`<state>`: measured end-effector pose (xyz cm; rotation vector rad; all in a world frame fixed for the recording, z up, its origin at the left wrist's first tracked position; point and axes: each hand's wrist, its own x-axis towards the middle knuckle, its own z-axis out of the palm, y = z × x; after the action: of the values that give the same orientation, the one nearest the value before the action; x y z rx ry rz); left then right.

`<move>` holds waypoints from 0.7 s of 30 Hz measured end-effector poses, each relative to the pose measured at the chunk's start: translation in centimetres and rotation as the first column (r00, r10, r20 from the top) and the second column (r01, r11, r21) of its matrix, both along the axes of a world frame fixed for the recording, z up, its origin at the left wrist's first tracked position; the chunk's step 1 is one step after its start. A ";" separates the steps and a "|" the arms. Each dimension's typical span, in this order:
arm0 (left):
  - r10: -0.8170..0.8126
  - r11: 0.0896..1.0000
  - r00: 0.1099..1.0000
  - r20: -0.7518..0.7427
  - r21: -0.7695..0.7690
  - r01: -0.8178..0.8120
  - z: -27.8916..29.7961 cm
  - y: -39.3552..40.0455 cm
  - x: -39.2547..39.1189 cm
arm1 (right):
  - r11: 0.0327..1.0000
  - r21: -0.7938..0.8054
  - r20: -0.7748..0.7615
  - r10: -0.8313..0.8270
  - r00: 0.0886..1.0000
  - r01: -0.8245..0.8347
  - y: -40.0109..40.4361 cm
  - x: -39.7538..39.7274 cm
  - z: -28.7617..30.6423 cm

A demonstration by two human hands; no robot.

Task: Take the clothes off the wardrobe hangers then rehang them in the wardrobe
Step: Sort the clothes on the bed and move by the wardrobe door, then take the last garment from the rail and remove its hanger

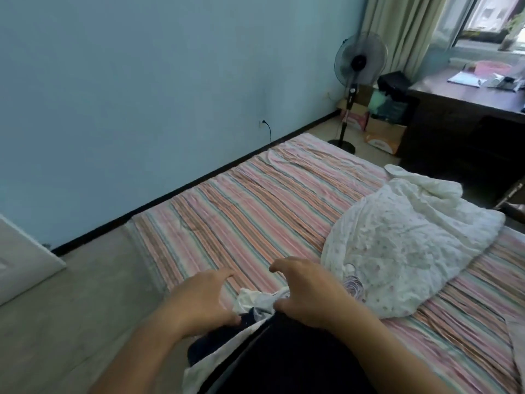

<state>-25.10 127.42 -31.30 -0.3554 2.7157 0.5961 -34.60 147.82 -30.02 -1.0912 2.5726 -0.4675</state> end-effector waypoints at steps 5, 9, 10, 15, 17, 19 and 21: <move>0.064 0.996 0.988 -0.138 -0.060 -0.073 8.1 -3.6 8.8 | 0.972 0.010 -0.049 0.235 0.971 -0.234 -6.2 7.5 7.9; 0.149 0.979 0.977 -0.152 -0.115 -0.168 12.6 -6.1 18.2 | 0.903 0.017 -0.078 0.430 0.899 -0.430 -10.8 14.2 12.3; 0.180 0.972 0.973 -0.146 -0.123 -0.199 13.6 -6.9 20.6 | 0.880 0.014 -0.076 0.474 0.877 -0.474 -12.0 15.8 13.4; 0.416 0.908 0.901 -0.122 0.004 -0.418 17.7 -10.5 32.7 | 0.732 -0.036 -0.039 0.679 0.733 -0.680 -17.0 23.7 18.4; 0.498 0.867 0.858 -0.126 0.038 -0.498 19.3 -11.4 37.2 | 0.683 -0.059 -0.051 0.726 0.686 -0.728 -18.7 26.8 19.8; 0.555 0.829 0.816 -0.160 0.029 -0.559 20.9 -11.9 41.5 | 0.637 -0.070 -0.076 0.764 0.640 -0.768 -20.5 29.9 21.0; 0.611 0.787 0.773 -0.169 0.026 -0.617 22.4 -12.1 45.8 | 0.595 -0.076 -0.080 0.797 0.599 -0.800 -22.3 33.3 22.1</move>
<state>20.70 115.28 -8.89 -1.2942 2.7377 0.7761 -1.35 125.55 -7.90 -2.1325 1.7730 -0.3300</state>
